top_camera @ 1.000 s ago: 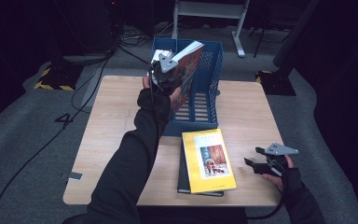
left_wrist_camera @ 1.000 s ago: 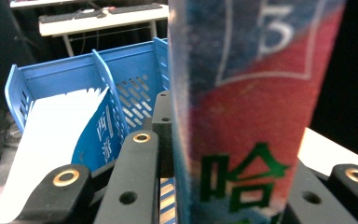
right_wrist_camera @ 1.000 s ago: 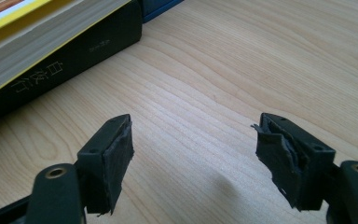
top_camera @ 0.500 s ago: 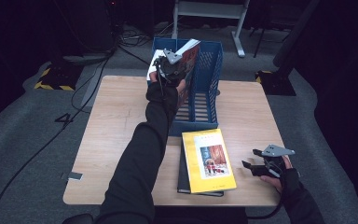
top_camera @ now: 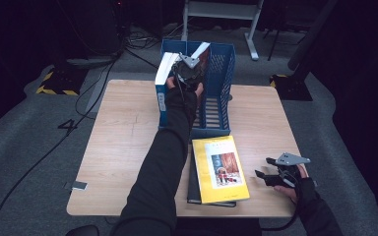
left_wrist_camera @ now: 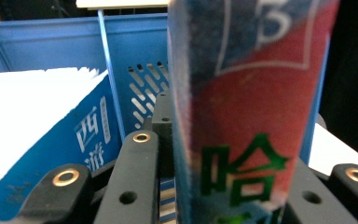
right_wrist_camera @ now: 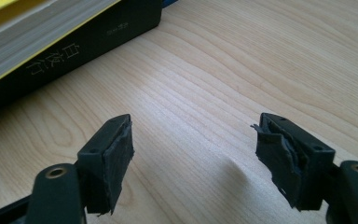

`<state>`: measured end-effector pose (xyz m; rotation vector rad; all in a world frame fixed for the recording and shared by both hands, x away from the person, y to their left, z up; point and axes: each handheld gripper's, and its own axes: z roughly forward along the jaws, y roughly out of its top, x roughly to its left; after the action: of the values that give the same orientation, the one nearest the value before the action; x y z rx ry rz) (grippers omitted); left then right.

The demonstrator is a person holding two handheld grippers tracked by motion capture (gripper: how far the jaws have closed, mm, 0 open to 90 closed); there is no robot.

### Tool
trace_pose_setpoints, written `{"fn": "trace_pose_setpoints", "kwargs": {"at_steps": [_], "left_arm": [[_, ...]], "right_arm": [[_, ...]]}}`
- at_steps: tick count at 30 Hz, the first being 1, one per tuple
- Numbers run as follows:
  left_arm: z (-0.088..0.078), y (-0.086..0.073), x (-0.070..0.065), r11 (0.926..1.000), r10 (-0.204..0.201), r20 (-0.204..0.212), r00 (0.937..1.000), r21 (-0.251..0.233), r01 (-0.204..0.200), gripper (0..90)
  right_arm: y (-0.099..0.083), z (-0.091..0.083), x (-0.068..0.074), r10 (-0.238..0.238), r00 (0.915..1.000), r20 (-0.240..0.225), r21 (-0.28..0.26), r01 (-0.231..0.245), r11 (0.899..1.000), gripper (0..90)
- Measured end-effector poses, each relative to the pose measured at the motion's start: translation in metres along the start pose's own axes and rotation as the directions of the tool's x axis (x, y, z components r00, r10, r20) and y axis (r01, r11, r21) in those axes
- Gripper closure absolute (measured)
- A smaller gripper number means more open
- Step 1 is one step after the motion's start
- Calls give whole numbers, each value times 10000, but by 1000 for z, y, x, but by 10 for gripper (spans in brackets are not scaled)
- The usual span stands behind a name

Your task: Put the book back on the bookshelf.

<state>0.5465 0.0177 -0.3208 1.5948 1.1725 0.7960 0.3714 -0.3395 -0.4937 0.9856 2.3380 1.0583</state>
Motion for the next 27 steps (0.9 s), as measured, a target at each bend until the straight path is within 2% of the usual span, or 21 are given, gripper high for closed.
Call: {"fn": "trace_pose_setpoints", "kwargs": {"at_steps": [5,8,12,25,27], "left_arm": [[8,-14,-1,9999,-156,-104,9998,-2,156,739],[12,-18,-1,9999,-107,-33,9999,57,107,738],[15,-26,0,9996,-232,74,9997,180,231,738],[6,-37,1,9994,-240,380,9990,250,230,734],[2,-38,0,9994,-87,438,9990,331,73,732]], "right_arm": [[0,0,1,-101,9999,-38,0,101,9999,279],[0,0,1,-108,9999,-57,-16,108,9999,280],[1,0,2,-165,9998,-80,15,165,9999,280],[1,1,3,-269,9996,-109,112,270,9996,280],[1,1,3,-272,9996,-103,123,274,9995,280]]}}
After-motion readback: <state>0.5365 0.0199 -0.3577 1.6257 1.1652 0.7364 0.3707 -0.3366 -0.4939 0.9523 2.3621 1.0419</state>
